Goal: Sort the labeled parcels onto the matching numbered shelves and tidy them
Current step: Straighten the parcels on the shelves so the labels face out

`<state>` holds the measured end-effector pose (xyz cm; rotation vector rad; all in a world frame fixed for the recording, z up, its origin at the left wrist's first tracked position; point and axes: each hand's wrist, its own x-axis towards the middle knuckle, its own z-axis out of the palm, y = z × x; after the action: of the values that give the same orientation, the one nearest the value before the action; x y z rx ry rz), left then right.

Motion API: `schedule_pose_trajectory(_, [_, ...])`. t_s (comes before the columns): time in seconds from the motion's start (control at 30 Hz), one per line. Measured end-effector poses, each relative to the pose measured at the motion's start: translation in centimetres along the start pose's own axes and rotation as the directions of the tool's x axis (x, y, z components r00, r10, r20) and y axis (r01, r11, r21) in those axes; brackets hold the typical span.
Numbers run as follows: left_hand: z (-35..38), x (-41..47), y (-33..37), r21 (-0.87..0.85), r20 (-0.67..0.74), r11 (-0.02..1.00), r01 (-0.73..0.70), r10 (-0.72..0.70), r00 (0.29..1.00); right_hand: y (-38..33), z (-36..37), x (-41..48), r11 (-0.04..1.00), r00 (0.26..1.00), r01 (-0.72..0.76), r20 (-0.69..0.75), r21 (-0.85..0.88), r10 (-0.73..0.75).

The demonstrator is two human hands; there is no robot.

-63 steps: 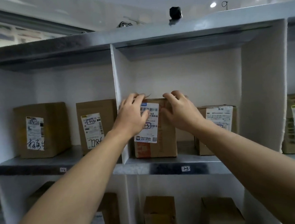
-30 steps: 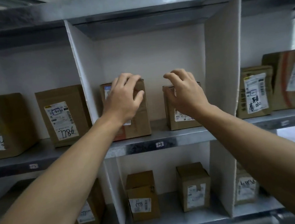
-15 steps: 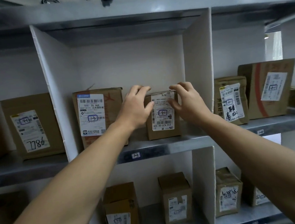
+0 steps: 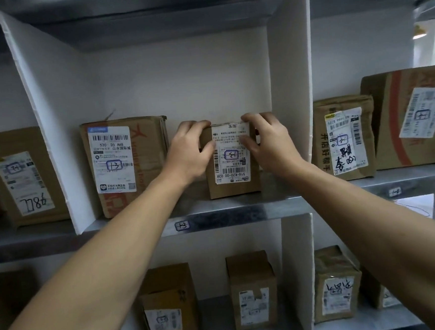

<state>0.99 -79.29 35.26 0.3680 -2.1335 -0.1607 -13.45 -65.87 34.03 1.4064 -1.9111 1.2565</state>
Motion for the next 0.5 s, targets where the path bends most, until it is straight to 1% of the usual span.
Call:
schedule_pose_trajectory(0.13, [0.22, -0.17, -0.03, 0.031, -0.009, 0.999, -0.026, 0.027, 1.0, 0.48, 0.22, -0.08, 1.0, 1.0, 0.013, -0.018, 0.019, -0.012])
schedule_pose_trajectory(0.3, [0.13, -0.18, -0.07, 0.061, 0.002, 0.998, -0.033, 0.033, 0.999, 0.58, 0.21, -0.22, 0.999, 1.0, 0.03, -0.006, 0.026, -0.03])
schedule_pose_trajectory(0.5, [-0.2, 0.0, 0.08, 0.058, 0.043, 0.998, -0.002, 0.0, 0.999, 0.13, 0.11, -0.3, 1.0, 1.0, 0.01, 0.011, 0.022, -0.01])
